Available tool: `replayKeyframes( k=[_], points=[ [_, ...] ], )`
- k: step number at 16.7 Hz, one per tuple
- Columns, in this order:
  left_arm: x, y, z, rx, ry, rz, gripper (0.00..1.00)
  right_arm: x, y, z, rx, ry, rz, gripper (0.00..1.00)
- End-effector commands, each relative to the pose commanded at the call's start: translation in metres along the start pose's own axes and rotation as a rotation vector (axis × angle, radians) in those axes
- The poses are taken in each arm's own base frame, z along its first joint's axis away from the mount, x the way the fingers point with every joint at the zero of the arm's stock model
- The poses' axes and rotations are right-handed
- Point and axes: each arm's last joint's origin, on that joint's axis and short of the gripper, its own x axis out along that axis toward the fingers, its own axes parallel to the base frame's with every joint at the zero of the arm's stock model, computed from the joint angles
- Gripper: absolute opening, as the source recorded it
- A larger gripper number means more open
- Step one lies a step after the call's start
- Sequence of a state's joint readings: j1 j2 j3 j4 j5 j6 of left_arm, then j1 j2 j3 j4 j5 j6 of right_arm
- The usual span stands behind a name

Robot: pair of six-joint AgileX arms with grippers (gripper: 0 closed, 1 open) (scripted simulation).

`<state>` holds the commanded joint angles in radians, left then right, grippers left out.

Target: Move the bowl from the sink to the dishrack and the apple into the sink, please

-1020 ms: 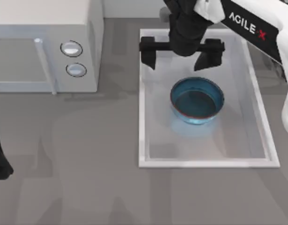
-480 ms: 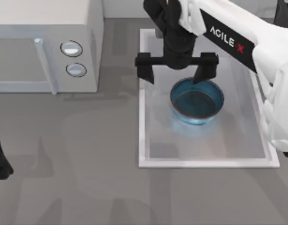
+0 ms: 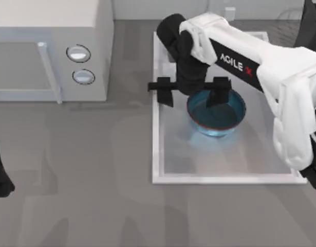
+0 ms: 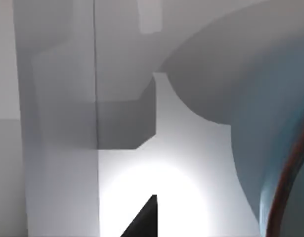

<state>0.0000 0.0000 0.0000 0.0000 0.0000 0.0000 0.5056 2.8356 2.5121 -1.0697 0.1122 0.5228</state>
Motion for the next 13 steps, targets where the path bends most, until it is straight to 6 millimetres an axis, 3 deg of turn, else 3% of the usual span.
replayKeyframes(
  k=[2,5,13],
  points=[
    [0.0,0.0,0.0,0.0,0.0,0.0,1.0,0.0144,-0.0009,-0.0016,0.0,0.004,-0.002,1.0],
    [0.0,0.0,0.0,0.0,0.0,0.0,1.0,0.0146,-0.0009,-0.0016,0.0,0.004,-0.002,1.0],
    [0.0,0.0,0.0,0.0,0.0,0.0,1.0,0.0146,-0.0009,-0.0016,0.0,0.004,-0.002,0.4]
  ],
)
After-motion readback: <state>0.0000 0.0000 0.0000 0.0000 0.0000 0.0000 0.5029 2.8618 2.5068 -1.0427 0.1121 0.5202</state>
